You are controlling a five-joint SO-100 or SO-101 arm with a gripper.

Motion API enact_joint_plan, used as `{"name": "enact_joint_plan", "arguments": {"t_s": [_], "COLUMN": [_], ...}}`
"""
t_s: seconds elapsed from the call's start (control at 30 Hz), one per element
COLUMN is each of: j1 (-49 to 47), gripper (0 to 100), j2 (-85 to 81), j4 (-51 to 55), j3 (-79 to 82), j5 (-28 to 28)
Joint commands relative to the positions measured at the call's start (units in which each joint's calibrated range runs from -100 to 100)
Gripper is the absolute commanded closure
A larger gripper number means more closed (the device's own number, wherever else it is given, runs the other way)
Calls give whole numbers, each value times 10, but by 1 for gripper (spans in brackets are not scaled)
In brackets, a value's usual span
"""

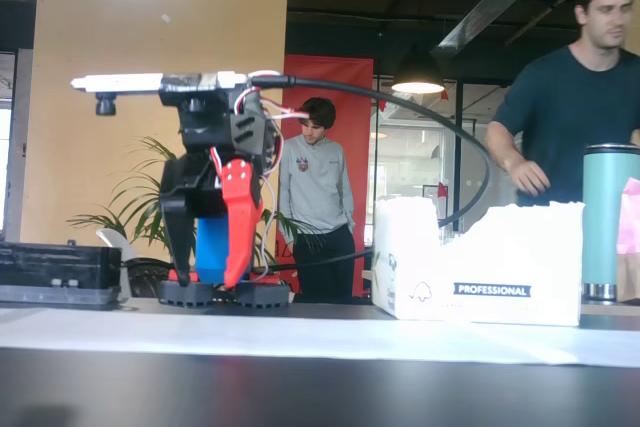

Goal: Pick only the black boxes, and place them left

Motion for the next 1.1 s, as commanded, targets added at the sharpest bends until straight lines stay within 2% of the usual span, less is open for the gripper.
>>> {"name": "enact_joint_plan", "arguments": {"t_s": [0.0,0.3,0.5,0.77,0.9,1.07], "j1": [6,7,24,26,52,93], "gripper": [81,80,66,65,65,65], "j2": [64,162,231,319,374,453], "j4": [-1,0,0,1,97,199], "j3": [-120,-273,-392,-552,-665,-823], "j5": [1,-1,2,4,53,85]}}
